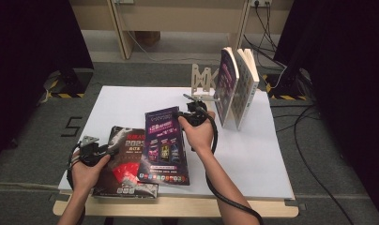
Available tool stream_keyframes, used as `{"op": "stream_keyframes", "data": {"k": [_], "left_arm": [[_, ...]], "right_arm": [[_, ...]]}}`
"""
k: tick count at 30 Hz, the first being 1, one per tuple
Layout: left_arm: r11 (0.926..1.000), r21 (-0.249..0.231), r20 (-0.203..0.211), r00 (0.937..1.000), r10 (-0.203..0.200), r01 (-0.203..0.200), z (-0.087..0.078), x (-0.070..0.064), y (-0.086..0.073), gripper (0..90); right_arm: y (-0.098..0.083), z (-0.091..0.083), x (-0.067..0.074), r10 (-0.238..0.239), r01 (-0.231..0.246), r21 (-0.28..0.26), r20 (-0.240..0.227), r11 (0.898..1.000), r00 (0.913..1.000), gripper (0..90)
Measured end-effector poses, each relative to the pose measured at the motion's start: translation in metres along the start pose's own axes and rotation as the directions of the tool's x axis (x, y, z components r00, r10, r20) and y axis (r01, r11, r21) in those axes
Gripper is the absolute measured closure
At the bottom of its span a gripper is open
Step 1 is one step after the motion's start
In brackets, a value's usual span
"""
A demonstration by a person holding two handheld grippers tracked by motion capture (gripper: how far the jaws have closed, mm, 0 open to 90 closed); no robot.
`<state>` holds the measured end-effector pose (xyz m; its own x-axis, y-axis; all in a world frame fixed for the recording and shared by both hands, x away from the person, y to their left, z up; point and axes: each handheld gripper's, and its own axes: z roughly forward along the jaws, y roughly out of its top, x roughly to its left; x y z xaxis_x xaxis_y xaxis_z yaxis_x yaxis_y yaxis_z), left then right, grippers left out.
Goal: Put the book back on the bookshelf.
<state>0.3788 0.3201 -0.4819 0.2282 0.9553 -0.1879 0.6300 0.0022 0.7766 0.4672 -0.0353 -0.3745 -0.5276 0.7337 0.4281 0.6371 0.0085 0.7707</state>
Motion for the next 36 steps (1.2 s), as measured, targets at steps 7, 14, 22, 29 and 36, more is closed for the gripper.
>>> {"op": "stream_keyframes", "data": {"k": [7,14,22,29,36], "left_arm": [[1.0000,-0.003,0.001,1.0000,0.000,0.000,-0.001,0.000,0.000,43.1],[1.0000,-0.003,0.001,1.0000,0.001,-0.001,-0.001,0.000,0.000,43.0],[1.0000,-0.003,0.001,1.0000,0.001,-0.001,-0.001,0.000,0.000,43.1],[1.0000,-0.007,0.001,1.0000,0.001,-0.001,-0.001,0.000,0.000,43.1],[1.0000,-0.009,0.000,1.0000,0.002,-0.002,-0.002,0.000,0.000,43.1]], "right_arm": [[0.002,-0.007,-0.002,-0.005,0.005,-0.004,-0.004,1.000,1.0000,84.6],[0.003,-0.014,-0.002,-0.011,0.011,-0.028,-0.005,1.000,0.9999,84.6],[0.007,-0.024,-0.001,-0.025,0.025,-0.062,-0.002,0.998,0.9997,84.6],[0.006,-0.028,0.000,-0.028,0.028,-0.071,0.000,0.997,0.9996,84.6],[0.008,-0.034,0.000,-0.042,0.042,-0.096,0.010,0.994,0.9991,84.6]]}}
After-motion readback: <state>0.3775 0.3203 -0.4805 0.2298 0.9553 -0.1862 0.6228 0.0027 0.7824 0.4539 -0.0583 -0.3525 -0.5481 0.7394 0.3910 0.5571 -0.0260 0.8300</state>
